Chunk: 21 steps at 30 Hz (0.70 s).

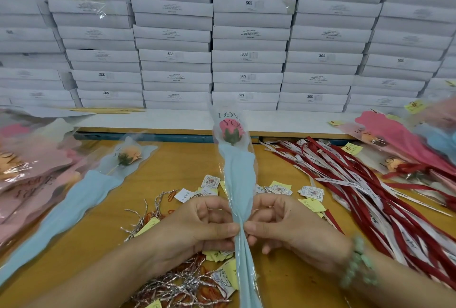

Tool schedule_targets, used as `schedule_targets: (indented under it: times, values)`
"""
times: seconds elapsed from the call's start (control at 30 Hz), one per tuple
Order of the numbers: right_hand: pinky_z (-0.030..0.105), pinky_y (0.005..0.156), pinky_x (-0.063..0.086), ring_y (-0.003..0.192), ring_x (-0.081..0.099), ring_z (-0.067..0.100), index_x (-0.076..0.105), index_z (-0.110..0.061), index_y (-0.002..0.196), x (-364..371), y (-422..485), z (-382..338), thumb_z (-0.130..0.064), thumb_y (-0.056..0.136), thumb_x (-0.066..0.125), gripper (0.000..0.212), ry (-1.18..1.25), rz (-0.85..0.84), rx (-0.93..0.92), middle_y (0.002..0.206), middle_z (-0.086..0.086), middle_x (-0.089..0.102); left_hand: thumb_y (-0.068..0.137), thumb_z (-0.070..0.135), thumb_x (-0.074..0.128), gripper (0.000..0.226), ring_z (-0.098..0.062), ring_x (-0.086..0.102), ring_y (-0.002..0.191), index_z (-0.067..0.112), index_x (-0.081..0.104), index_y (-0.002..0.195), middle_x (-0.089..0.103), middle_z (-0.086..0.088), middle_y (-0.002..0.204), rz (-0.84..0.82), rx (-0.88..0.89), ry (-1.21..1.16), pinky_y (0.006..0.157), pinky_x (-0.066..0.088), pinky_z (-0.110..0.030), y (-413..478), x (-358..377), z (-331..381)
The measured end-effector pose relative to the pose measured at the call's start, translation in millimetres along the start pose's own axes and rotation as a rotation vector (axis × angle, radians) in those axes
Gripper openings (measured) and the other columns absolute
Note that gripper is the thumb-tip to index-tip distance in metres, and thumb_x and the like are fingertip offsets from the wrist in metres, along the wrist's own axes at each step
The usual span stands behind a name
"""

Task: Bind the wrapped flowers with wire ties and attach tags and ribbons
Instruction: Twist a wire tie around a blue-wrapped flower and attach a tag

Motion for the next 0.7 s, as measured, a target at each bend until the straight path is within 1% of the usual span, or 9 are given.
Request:
schedule_targets:
  times: [0.07, 0.13, 0.17, 0.23, 0.3, 0.37, 0.5, 0.63, 0.7]
  values:
    - [0.019, 0.052, 0.051, 0.071, 0.067, 0.014, 0.06, 0.009, 0.104, 1, -1, -1, -0.017, 0.075, 0.076, 0.042, -0.019, 0.009, -0.012, 0.084, 0.012, 0.07, 0.071, 0.008, 0.081, 0.036, -0.034, 0.07, 0.097, -0.002, 0.069, 0.104, 0.069, -0.022, 0.108, -0.005, 0.0, -0.009, 0.086, 0.059, -0.041, 0, -1, 0]
    - [0.019, 0.049, 0.048, 0.067, 0.063, 0.011, 0.064, 0.001, 0.092, 3, -2, -1, -0.02, 0.074, 0.076, 0.03, -0.056, 0.028, -0.04, 0.082, 0.008, 0.067, 0.07, 0.01, 0.085, 0.039, -0.037, 0.067, 0.101, 0.001, 0.07, 0.105, 0.067, -0.023, 0.114, -0.001, 0.003, -0.006, 0.093, 0.054, -0.049, 0, 0, 1]
    - [0.019, 0.048, 0.045, 0.064, 0.059, 0.011, 0.064, -0.004, 0.087, 4, -2, -2, -0.021, 0.074, 0.077, 0.025, -0.075, 0.041, -0.052, 0.08, 0.007, 0.065, 0.069, 0.012, 0.087, 0.039, -0.036, 0.067, 0.101, 0.004, 0.072, 0.104, 0.067, -0.022, 0.114, -0.004, 0.003, -0.003, 0.094, 0.054, -0.05, 1, 0, 1]
    - [0.02, 0.047, 0.042, 0.06, 0.053, 0.012, 0.062, -0.008, 0.082, 4, -3, -2, -0.023, 0.073, 0.078, 0.024, -0.109, 0.069, -0.065, 0.078, 0.006, 0.06, 0.071, 0.013, 0.085, 0.032, -0.029, 0.07, 0.094, 0.01, 0.075, 0.101, 0.071, -0.016, 0.109, -0.013, -0.006, 0.005, 0.084, 0.06, -0.04, 1, 1, 1]
    - [0.02, 0.047, 0.039, 0.058, 0.049, 0.014, 0.061, -0.008, 0.081, 4, -3, -4, -0.023, 0.075, 0.078, 0.024, -0.164, 0.094, -0.065, 0.075, 0.003, 0.06, 0.072, 0.009, 0.081, 0.029, -0.022, 0.071, 0.085, 0.011, 0.075, 0.1, 0.072, -0.015, 0.104, -0.01, -0.025, 0.004, 0.071, 0.06, -0.029, 1, 1, 0]
    - [0.017, 0.045, 0.038, 0.051, 0.046, 0.009, 0.059, -0.009, 0.081, 5, -4, -7, -0.023, 0.075, 0.078, 0.024, -0.227, 0.116, -0.08, 0.069, -0.004, 0.059, 0.072, 0.006, 0.08, 0.03, -0.022, 0.071, 0.08, 0.008, 0.075, 0.101, 0.071, -0.018, 0.103, -0.002, -0.037, -0.008, 0.065, 0.059, -0.026, 1, -1, -1]
    - [0.014, 0.045, 0.034, 0.046, 0.043, 0.004, 0.055, -0.014, 0.074, 6, -5, -11, -0.023, 0.075, 0.079, 0.026, -0.304, 0.168, -0.14, 0.061, -0.008, 0.053, 0.068, 0.011, 0.082, 0.033, -0.026, 0.073, 0.089, 0.017, 0.077, 0.099, 0.074, -0.014, 0.101, -0.006, -0.009, 0.005, 0.068, 0.06, -0.028, 1, 1, 1]
    - [0.021, 0.052, 0.031, 0.058, 0.043, 0.019, 0.054, -0.014, 0.072, 7, -7, -14, -0.023, 0.078, 0.079, 0.027, -0.424, 0.2, -0.187, 0.063, 0.004, 0.052, 0.068, 0.011, 0.087, 0.031, -0.029, 0.073, 0.094, 0.019, 0.077, 0.097, 0.074, -0.015, 0.099, -0.037, 0.014, 0.004, 0.076, 0.061, -0.033, 2, -1, 0]
    - [0.019, 0.052, 0.032, 0.057, 0.041, 0.014, 0.055, -0.014, 0.072, 8, -9, -19, -0.025, 0.079, 0.078, 0.027, -0.495, 0.181, -0.191, 0.06, -0.006, 0.052, 0.067, 0.014, 0.088, 0.035, -0.028, 0.073, 0.094, 0.017, 0.076, 0.1, 0.075, -0.015, 0.098, -0.065, 0.028, -0.014, 0.077, 0.06, -0.033, 3, -1, 0]
Point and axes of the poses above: each hand's wrist, its own y-axis towards the middle knuckle, its own x-axis out of the palm, z = x × y, the point moved 2 cm from there along y, towards the middle knuckle
